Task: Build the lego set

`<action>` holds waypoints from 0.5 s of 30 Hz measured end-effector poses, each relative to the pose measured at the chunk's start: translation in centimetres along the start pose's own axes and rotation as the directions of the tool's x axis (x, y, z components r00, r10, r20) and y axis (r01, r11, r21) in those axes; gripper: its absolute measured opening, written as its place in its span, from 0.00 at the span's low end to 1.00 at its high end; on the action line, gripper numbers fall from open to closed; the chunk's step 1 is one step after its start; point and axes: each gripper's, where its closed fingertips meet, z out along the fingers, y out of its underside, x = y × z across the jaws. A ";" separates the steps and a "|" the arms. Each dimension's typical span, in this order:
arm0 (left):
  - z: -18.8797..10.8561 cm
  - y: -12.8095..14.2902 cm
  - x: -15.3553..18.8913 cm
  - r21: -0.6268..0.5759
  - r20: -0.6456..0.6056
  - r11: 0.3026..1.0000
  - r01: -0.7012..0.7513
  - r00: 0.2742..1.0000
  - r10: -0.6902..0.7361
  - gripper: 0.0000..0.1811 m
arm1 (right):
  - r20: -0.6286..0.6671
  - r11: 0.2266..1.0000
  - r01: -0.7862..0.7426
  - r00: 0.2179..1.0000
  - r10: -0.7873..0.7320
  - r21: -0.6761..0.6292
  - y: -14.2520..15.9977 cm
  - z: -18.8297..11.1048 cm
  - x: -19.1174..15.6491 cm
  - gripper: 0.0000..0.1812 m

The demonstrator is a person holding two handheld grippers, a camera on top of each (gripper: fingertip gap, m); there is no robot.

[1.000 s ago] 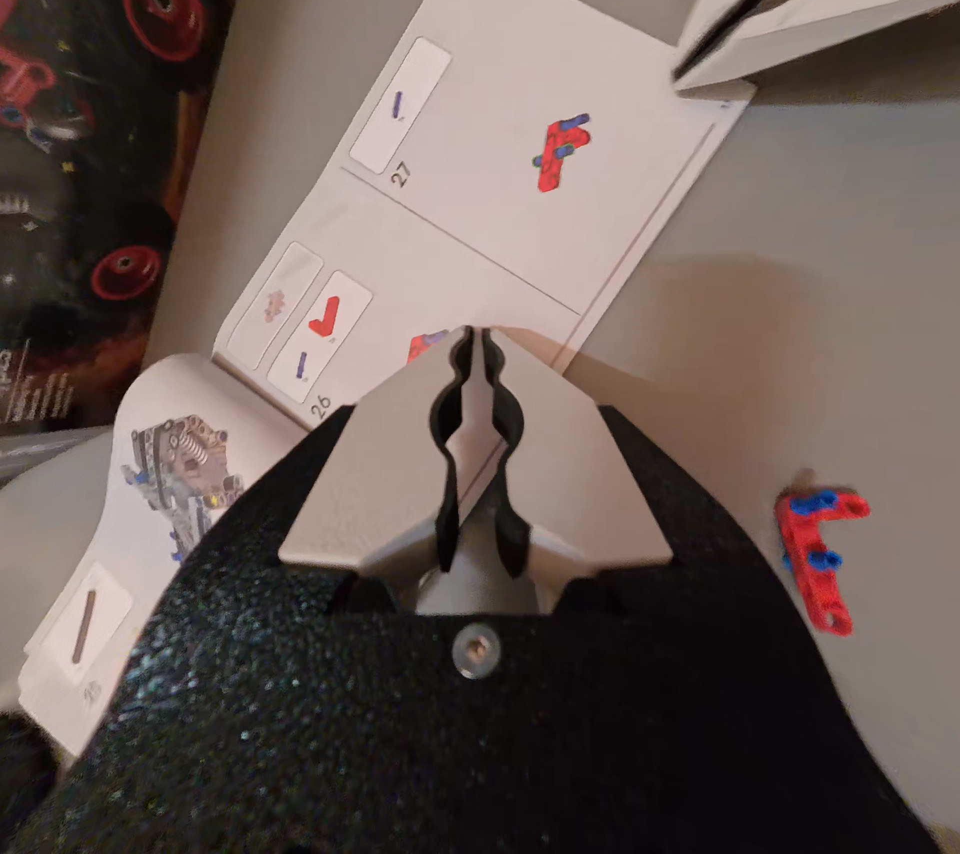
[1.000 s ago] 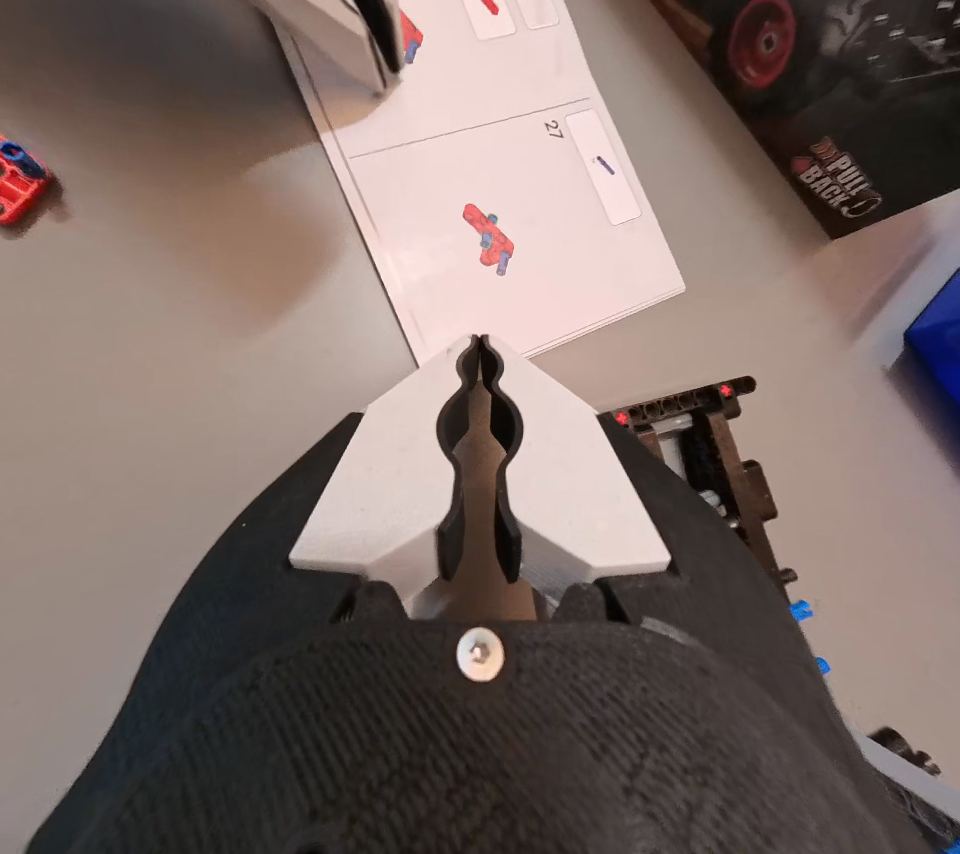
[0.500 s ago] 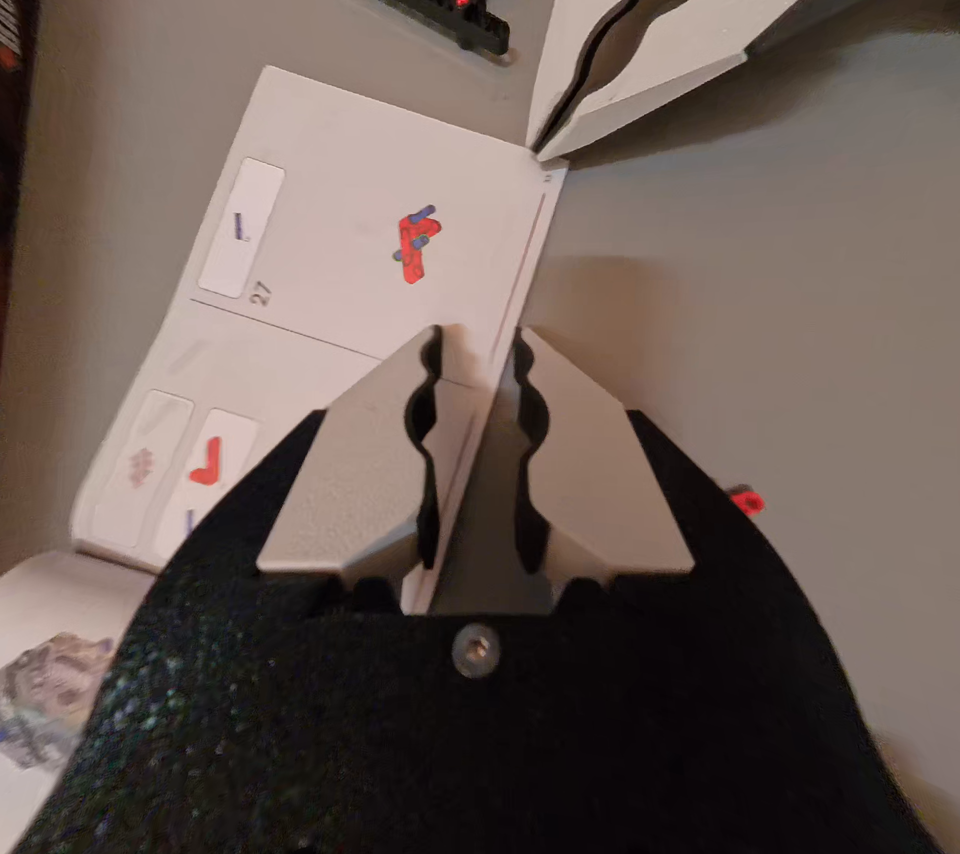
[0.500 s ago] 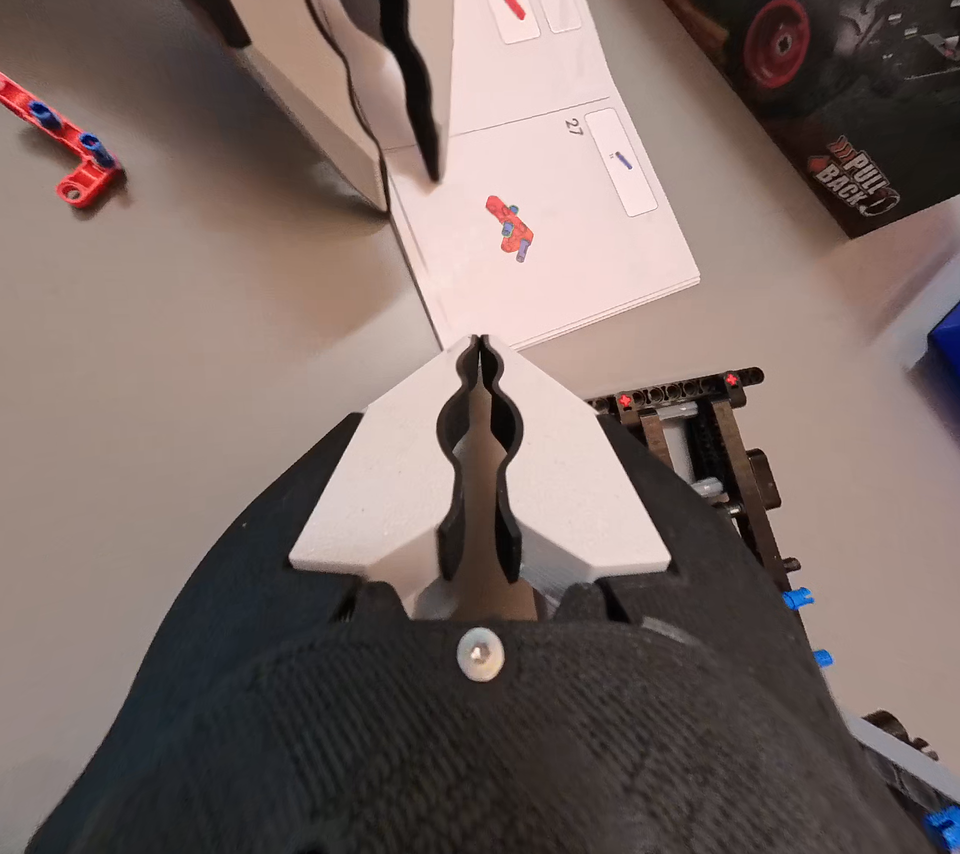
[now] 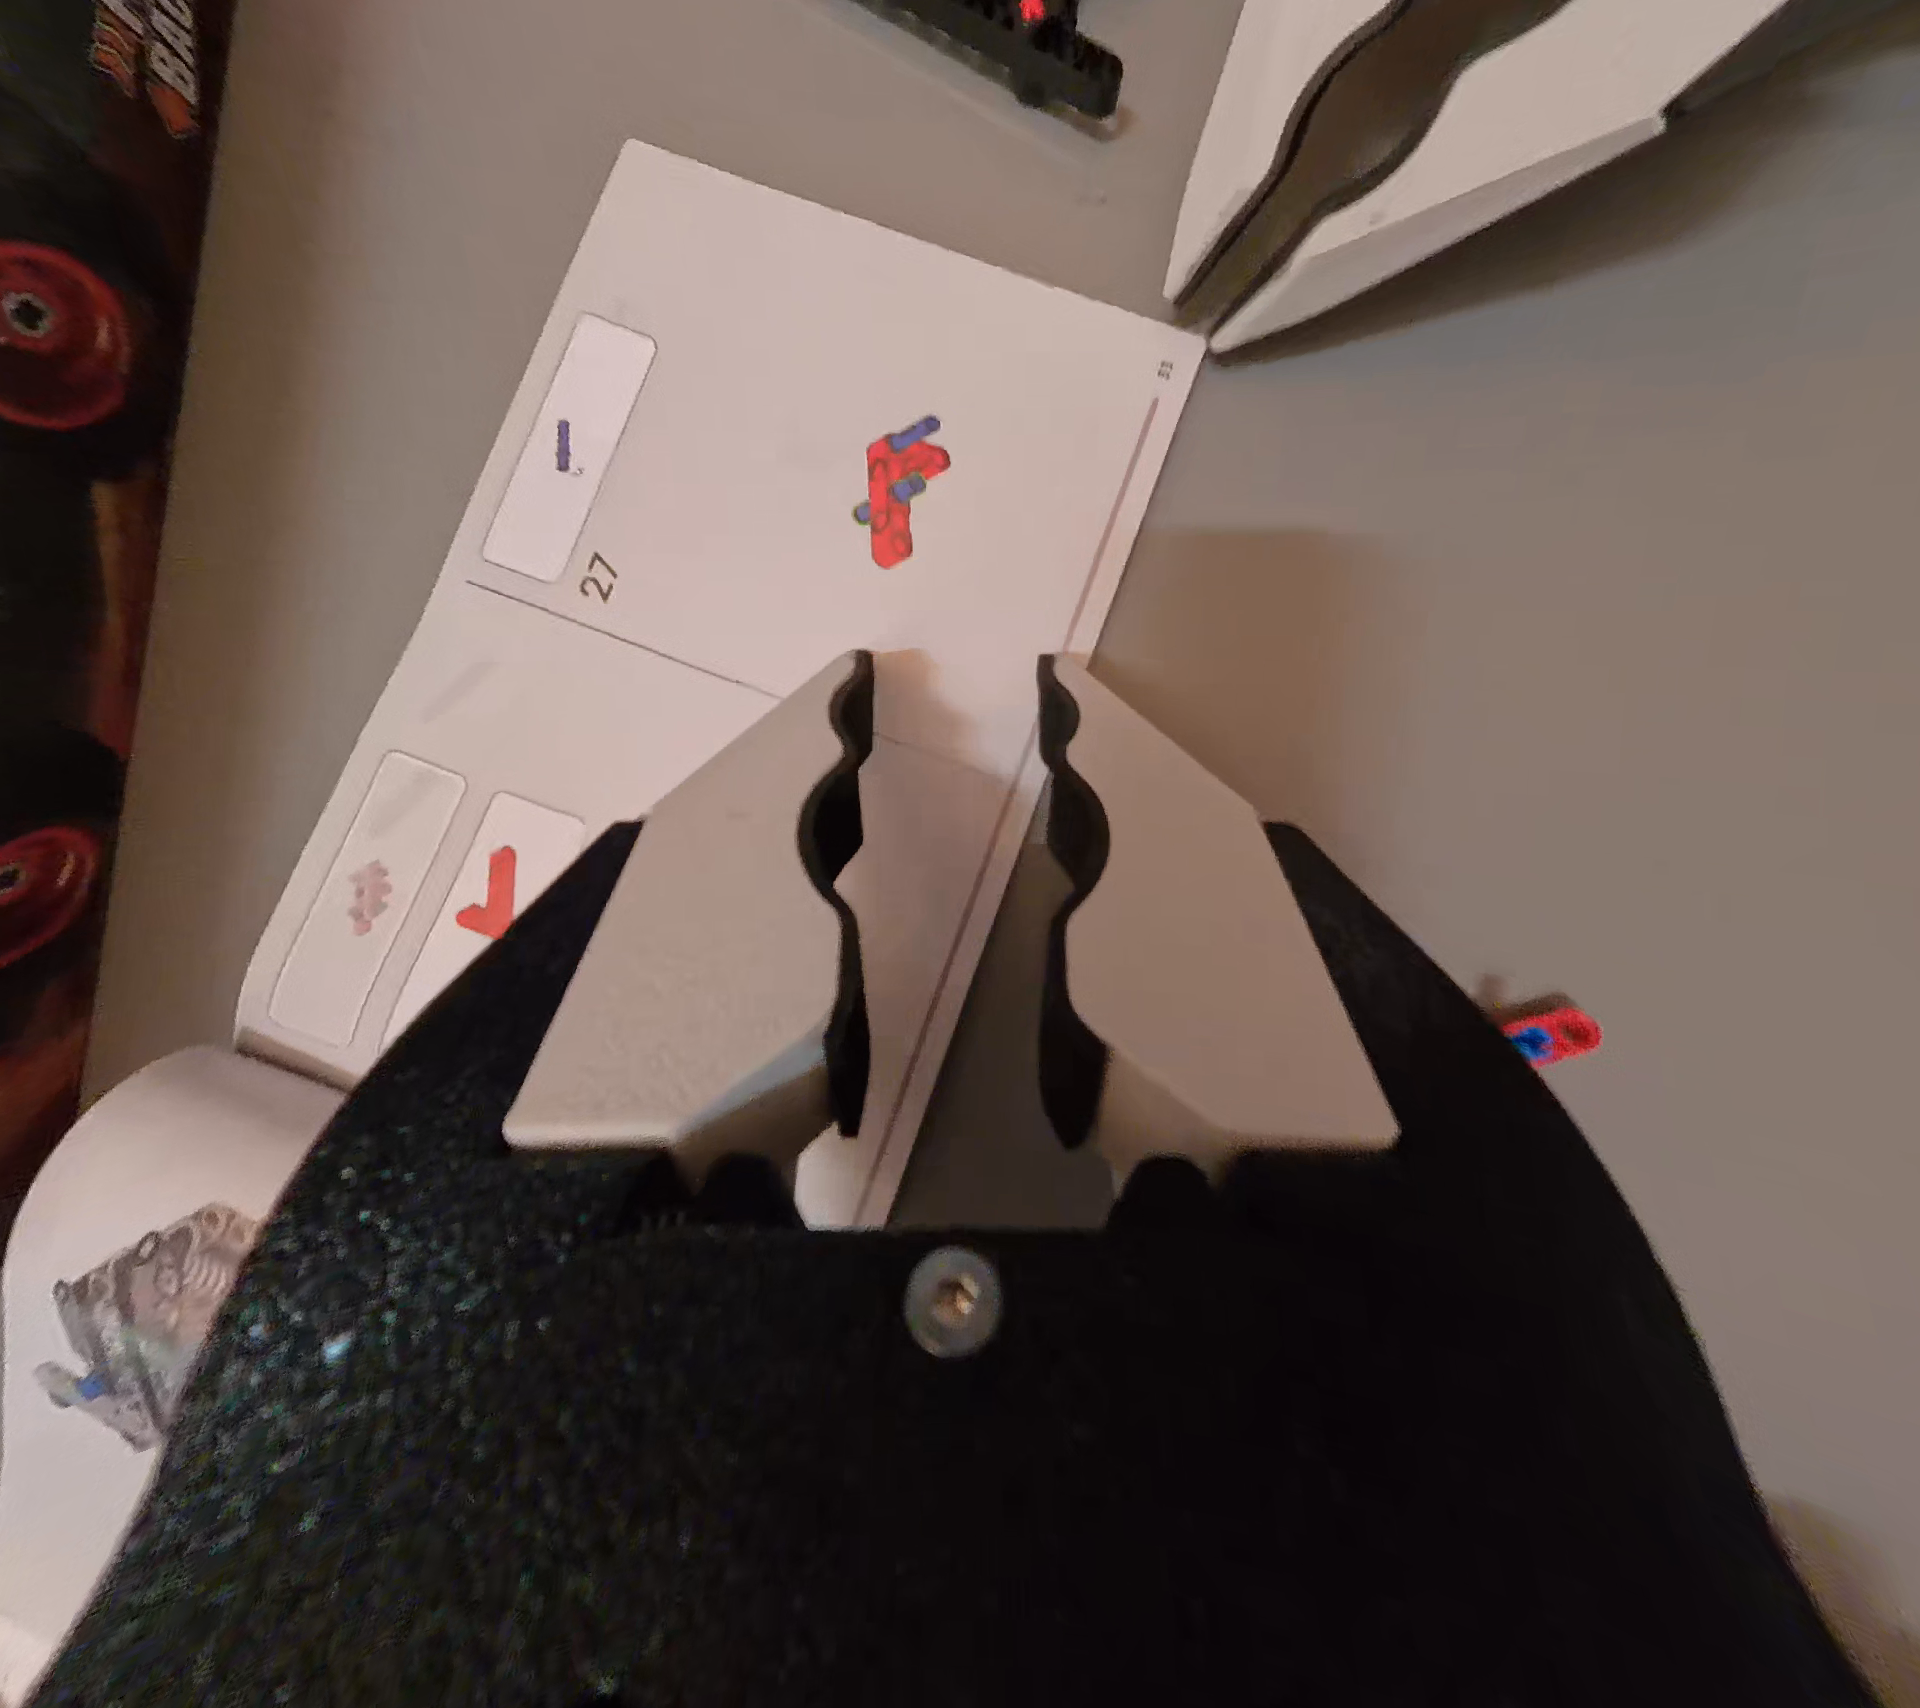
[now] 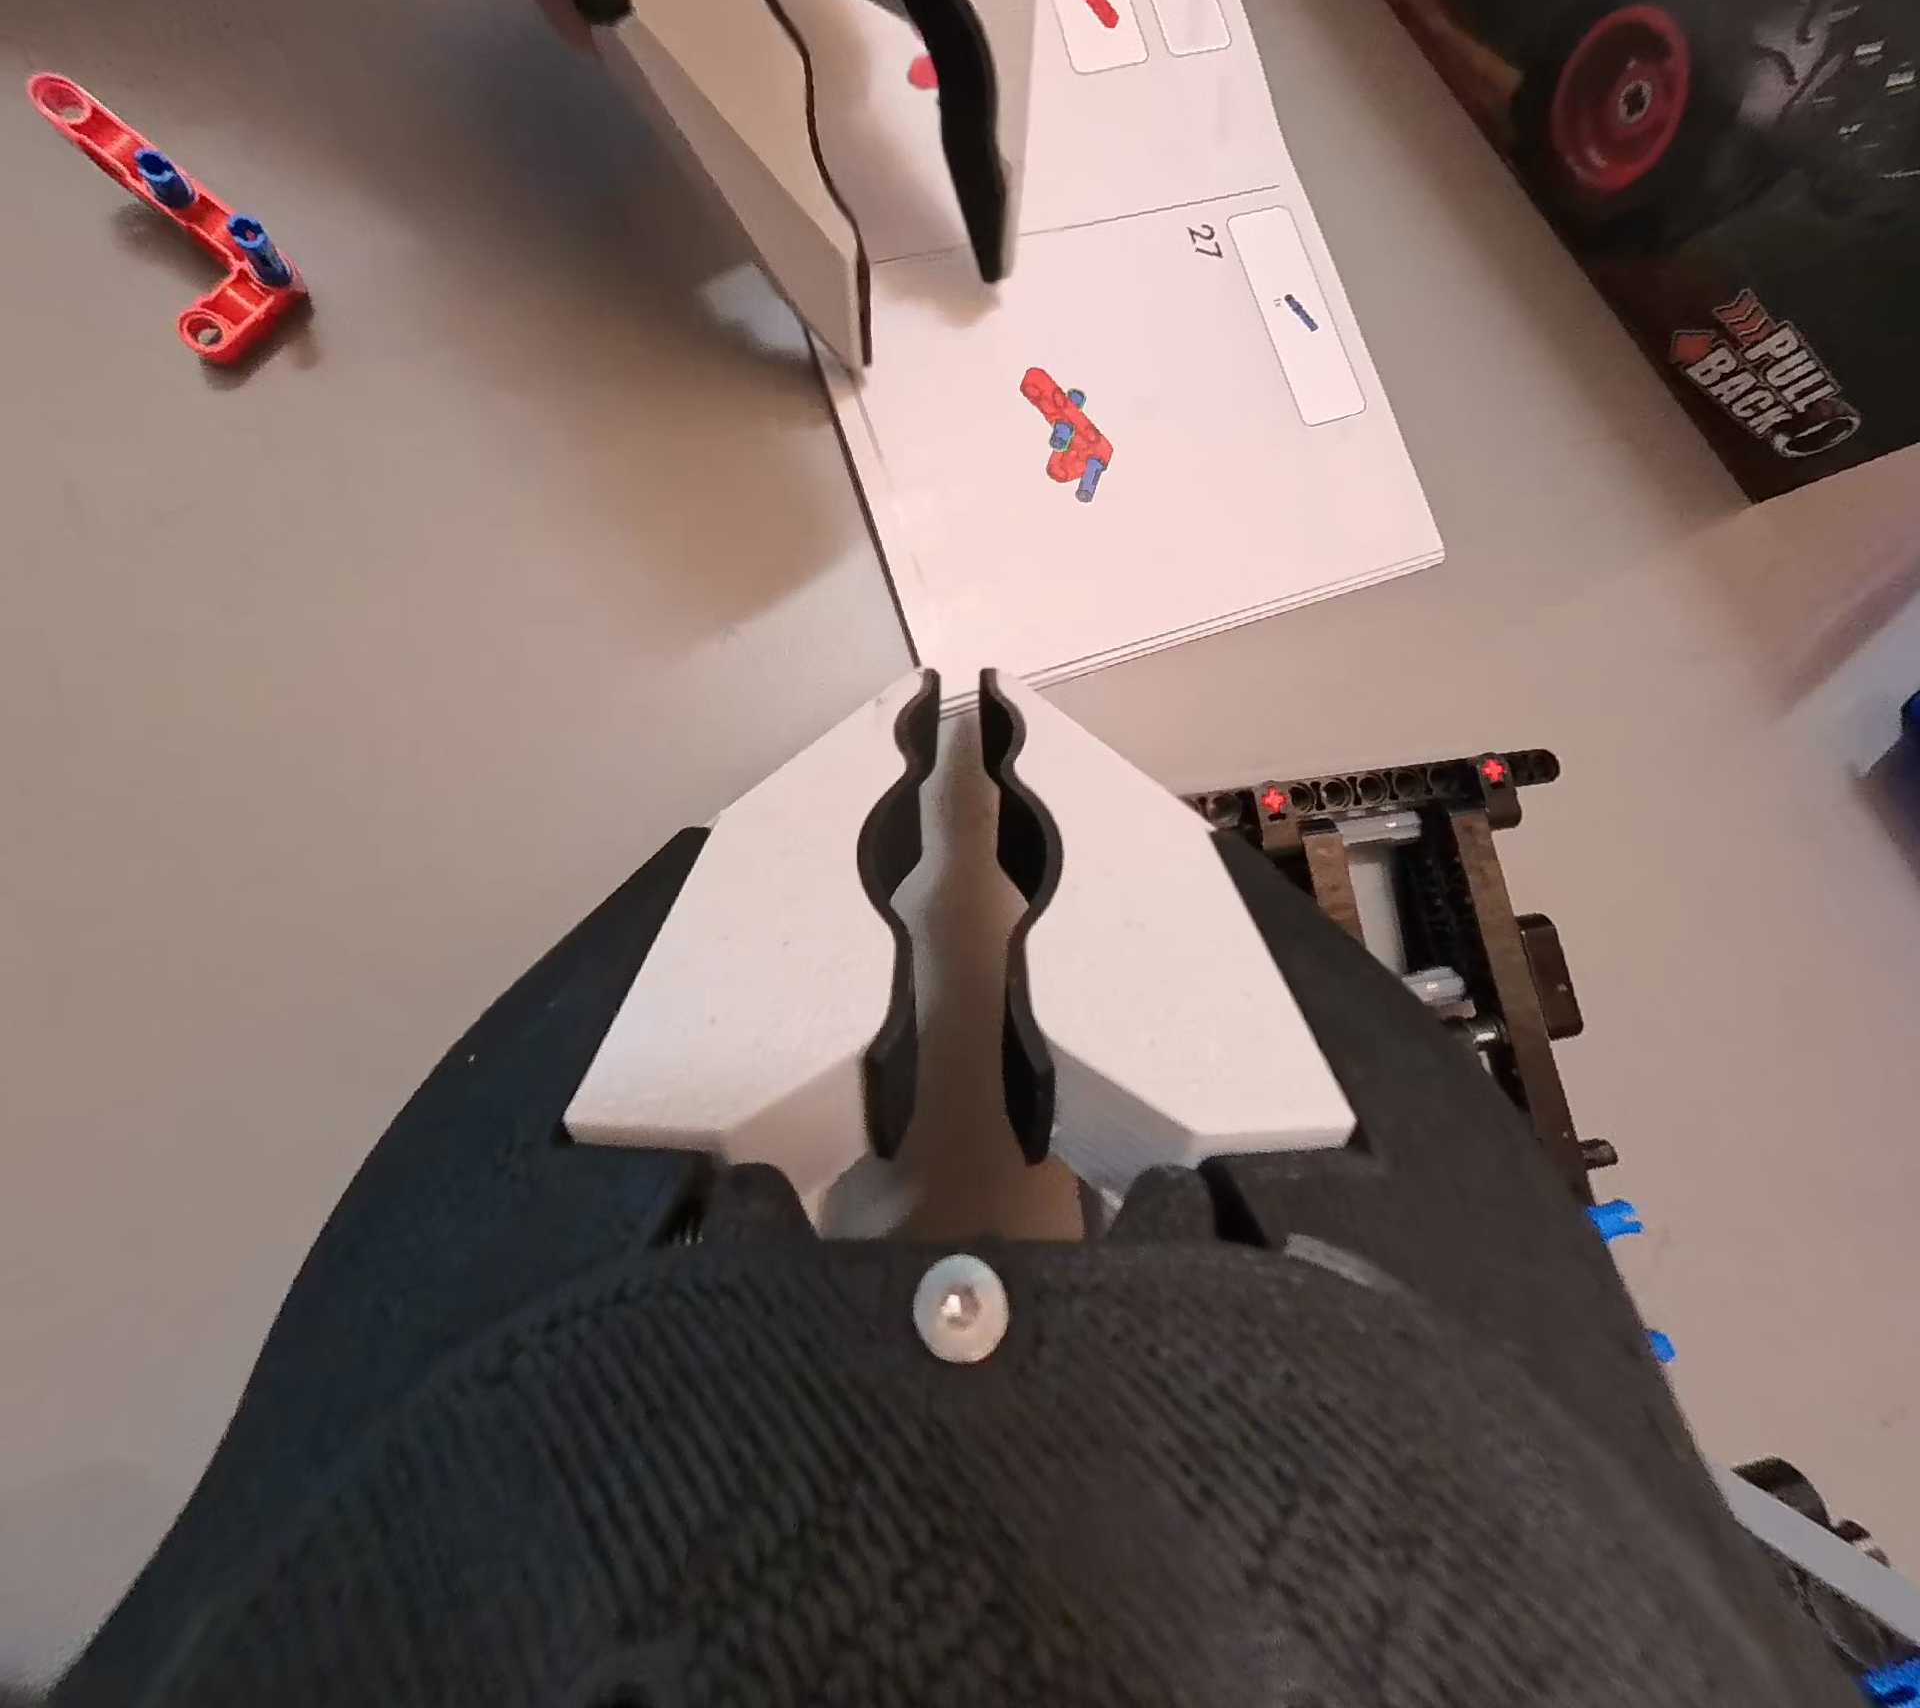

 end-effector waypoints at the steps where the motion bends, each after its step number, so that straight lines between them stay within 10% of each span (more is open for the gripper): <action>1: 0.2 -0.1 -0.2 0.004 0.011 1.000 0.012 1.000 -0.012 0.19 | -0.010 1.000 0.004 1.000 -0.004 0.007 -0.2 0.0 0.1 0.02; 15: -1.6 2.3 -3.2 -0.055 0.199 0.993 0.103 0.976 -0.090 0.18 | -0.101 1.000 -0.009 0.995 0.012 0.025 -1.2 0.7 1.0 0.00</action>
